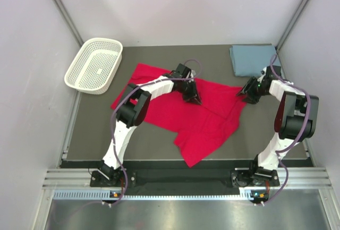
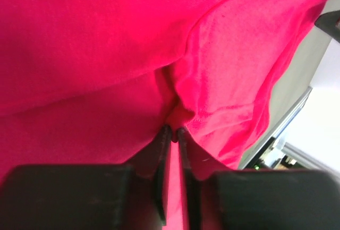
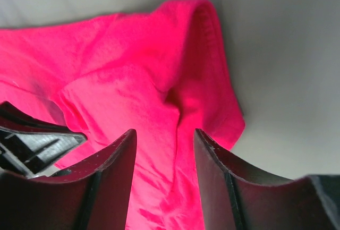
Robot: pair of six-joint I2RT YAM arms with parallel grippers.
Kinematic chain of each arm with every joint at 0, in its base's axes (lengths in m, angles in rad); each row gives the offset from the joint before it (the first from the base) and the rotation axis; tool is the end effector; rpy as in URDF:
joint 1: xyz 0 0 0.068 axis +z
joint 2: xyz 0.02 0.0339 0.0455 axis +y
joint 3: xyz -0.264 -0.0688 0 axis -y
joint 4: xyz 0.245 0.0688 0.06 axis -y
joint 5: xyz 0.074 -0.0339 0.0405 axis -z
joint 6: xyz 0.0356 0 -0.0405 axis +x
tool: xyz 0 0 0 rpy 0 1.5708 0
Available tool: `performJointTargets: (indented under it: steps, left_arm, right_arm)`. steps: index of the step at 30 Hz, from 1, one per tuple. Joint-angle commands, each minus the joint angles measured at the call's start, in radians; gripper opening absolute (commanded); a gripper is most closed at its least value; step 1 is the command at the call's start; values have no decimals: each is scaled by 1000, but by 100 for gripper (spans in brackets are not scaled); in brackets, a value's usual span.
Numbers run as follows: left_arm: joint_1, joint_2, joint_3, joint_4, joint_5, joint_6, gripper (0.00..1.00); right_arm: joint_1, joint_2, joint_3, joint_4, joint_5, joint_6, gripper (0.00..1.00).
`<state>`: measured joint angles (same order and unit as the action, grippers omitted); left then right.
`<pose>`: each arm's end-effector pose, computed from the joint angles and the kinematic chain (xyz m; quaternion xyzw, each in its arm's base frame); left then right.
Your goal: Fold and stack the t-shirts
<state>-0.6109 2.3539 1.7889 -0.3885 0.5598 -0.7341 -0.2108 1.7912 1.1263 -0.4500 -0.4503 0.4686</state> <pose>0.4033 -0.3055 0.1352 0.0274 0.9191 -0.3878 0.0644 0.3496 -0.0590 0.1720 0.2688 0.9121 0.2440 0.1905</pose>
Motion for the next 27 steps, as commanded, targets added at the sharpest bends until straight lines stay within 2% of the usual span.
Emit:
performJointTargets:
  steps: [1,3,17,27]
  left_arm:
    - [-7,1,40,8,8,16,10]
    - [-7,-10,40,7,12,21,0]
    - [-10,-84,17,-12,66,44,0]
    - [-4,-134,7,-64,89,73,0]
  right_arm:
    - [-21,4,41,62,-16,11,47]
    - [-44,4,35,82,-28,31,45]
    - [-71,86,0,275,-125,145,53]
    - [-93,129,10,240,-79,111,54]
